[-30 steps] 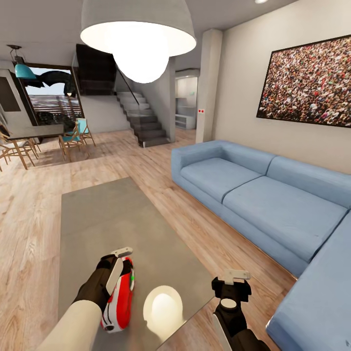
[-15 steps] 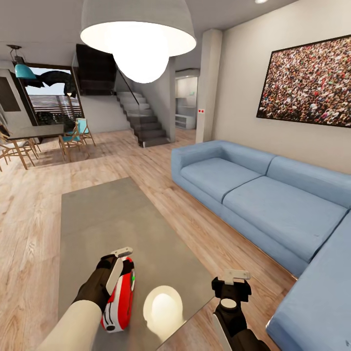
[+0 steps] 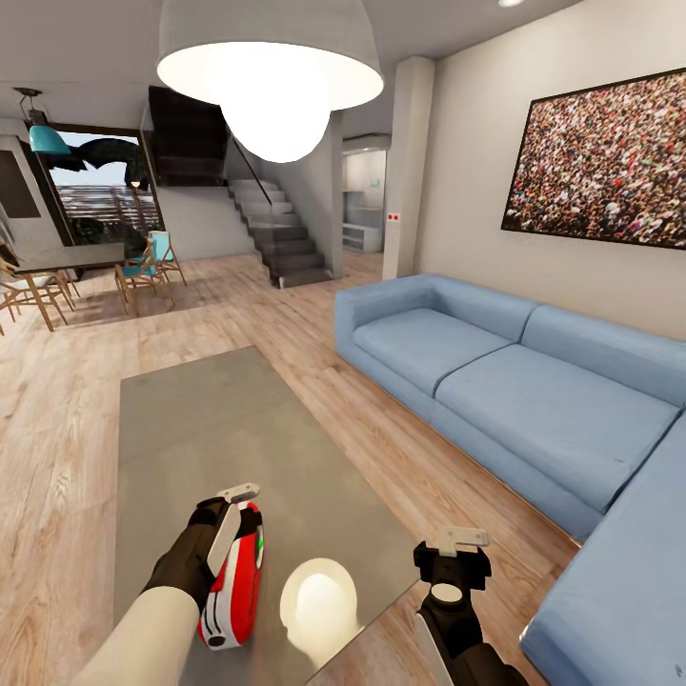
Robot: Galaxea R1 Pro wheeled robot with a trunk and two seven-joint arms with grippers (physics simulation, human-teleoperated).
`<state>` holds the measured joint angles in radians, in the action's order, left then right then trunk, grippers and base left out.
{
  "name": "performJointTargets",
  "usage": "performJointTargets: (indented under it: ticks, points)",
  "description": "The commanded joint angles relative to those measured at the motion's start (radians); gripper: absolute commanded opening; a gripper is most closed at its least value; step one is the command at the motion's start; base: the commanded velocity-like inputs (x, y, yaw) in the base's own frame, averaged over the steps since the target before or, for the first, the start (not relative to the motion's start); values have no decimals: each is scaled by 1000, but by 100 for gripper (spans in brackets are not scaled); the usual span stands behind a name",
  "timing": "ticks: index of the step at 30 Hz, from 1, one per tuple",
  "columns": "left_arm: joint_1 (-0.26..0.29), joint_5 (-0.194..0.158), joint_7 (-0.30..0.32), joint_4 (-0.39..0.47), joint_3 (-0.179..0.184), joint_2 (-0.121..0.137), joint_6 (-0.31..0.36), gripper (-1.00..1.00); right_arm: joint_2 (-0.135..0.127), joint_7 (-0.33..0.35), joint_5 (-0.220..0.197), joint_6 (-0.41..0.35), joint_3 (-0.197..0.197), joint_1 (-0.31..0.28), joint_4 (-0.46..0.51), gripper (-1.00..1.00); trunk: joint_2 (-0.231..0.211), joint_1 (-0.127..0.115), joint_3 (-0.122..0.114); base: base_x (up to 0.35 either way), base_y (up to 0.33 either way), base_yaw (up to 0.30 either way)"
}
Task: Turn on the radio receiver that's on the table in the living room.
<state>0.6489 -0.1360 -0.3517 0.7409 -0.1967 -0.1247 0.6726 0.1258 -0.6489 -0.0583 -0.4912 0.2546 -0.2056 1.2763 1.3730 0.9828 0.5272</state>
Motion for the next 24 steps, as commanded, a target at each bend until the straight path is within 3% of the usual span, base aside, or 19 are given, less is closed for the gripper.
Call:
performJointTargets:
  ticks: [1, 9, 24]
  points:
    - [0, 0, 0, 0, -1, 0, 0, 100, 0, 0, 0, 0, 0, 0, 0, 100, 0, 0, 0, 0, 0, 0]
    - [0, 1, 0, 0, -1, 0, 0, 100, 0, 0, 0, 0, 0, 0, 0, 100, 0, 0, 0, 0, 0, 0]
    - [0, 1, 0, 0, 0, 0, 2, 100, 0, 0, 0, -1, 0, 0, 0, 100, -105, -57, -47, 0, 0, 0]
